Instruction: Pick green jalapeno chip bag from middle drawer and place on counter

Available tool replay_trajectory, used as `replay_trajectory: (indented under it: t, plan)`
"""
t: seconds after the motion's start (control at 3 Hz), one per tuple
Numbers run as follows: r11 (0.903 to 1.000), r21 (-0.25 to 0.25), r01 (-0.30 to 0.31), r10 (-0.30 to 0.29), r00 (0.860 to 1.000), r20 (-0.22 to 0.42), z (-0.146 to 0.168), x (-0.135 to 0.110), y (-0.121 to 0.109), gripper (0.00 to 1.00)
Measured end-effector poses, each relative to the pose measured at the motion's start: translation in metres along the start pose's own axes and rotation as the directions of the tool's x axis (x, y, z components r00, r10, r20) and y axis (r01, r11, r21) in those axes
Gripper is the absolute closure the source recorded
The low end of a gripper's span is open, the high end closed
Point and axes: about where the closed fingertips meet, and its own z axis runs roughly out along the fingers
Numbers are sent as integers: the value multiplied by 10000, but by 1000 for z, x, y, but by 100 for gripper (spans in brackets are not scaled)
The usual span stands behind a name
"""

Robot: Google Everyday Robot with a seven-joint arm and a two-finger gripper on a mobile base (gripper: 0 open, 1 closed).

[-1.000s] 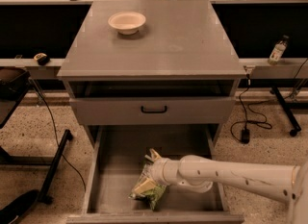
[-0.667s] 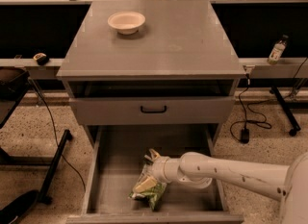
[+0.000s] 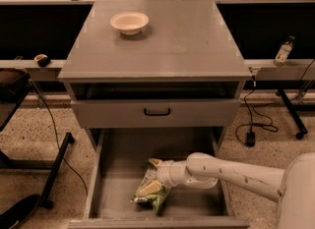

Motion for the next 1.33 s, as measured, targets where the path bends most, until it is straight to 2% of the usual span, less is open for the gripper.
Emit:
replay_trajectory:
  t: [0.33,1.0,1.33]
  plan:
    - [9995,-176,-268,265,9995,-171,2,4,0,39]
    - [9987,-279,-426,416,9985,-347,3,6,1,86]
    - [9987,-312,-400,414,9981,451,-1,3,1,100]
